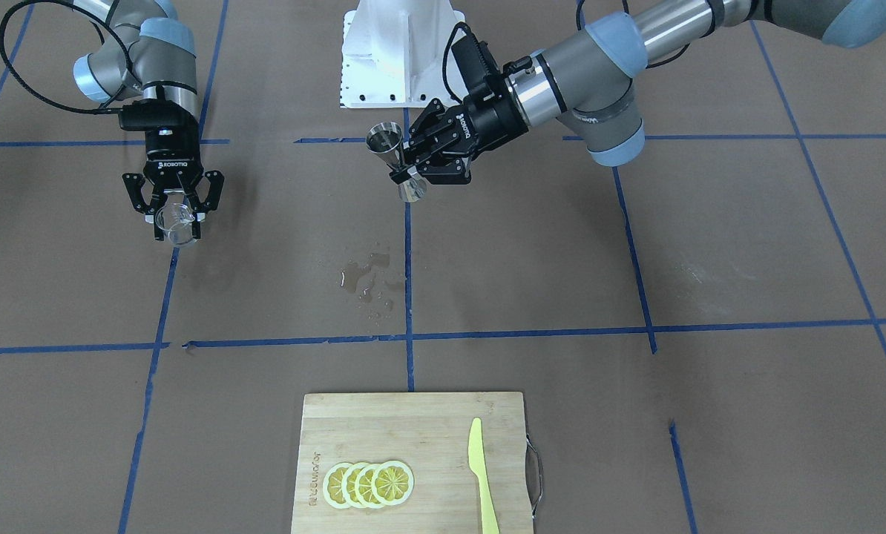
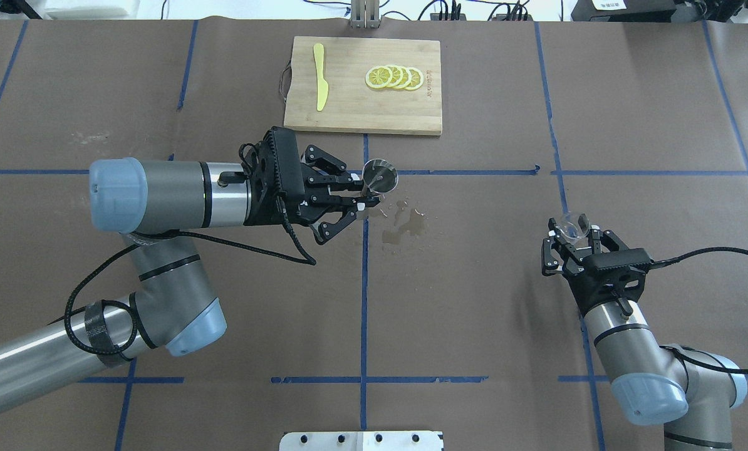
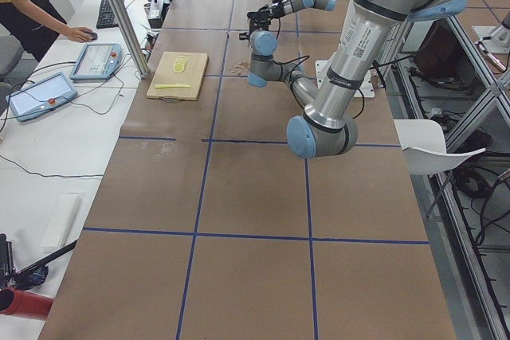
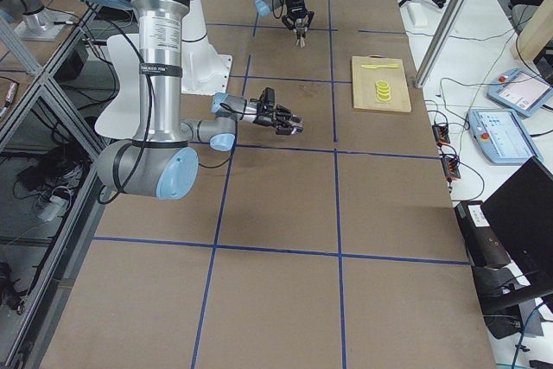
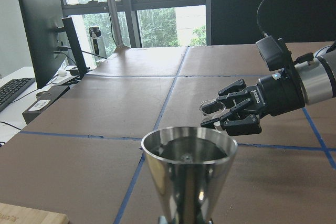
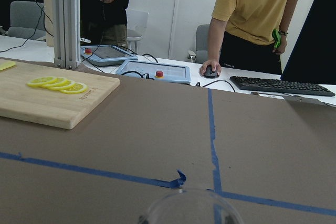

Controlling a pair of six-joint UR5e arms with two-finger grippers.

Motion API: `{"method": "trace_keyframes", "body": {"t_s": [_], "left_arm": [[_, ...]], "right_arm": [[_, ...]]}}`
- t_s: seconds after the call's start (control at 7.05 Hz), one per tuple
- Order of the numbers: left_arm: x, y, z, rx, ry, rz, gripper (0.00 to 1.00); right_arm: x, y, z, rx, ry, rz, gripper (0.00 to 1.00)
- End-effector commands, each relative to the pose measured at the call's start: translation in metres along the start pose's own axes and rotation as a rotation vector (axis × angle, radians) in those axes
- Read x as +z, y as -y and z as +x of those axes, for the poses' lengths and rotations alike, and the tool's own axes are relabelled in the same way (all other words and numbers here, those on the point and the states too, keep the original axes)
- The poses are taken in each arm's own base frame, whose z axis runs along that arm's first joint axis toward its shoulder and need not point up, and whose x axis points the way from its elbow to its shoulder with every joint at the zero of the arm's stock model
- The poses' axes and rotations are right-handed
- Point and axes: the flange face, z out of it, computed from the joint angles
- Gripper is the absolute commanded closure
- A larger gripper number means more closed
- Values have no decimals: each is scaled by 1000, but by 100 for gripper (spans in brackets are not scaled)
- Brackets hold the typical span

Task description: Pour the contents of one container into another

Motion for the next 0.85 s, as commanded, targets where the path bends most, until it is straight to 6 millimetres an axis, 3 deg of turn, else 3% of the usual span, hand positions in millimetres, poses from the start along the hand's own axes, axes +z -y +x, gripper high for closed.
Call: {"method": "trace_keyframes", "body": {"t_s": [0.0, 0.28, 0.71], "left_arm": [[-1, 0, 0, 0, 0, 0, 100], [0, -1, 1, -1, -1, -2, 100], [0, 0, 1, -1, -1, 0, 100]], "right_arm": [[4, -18, 8, 23, -14, -5, 81], [8, -30, 15, -1, -27, -13, 81], [9, -33, 18, 55, -30, -14, 78]]}}
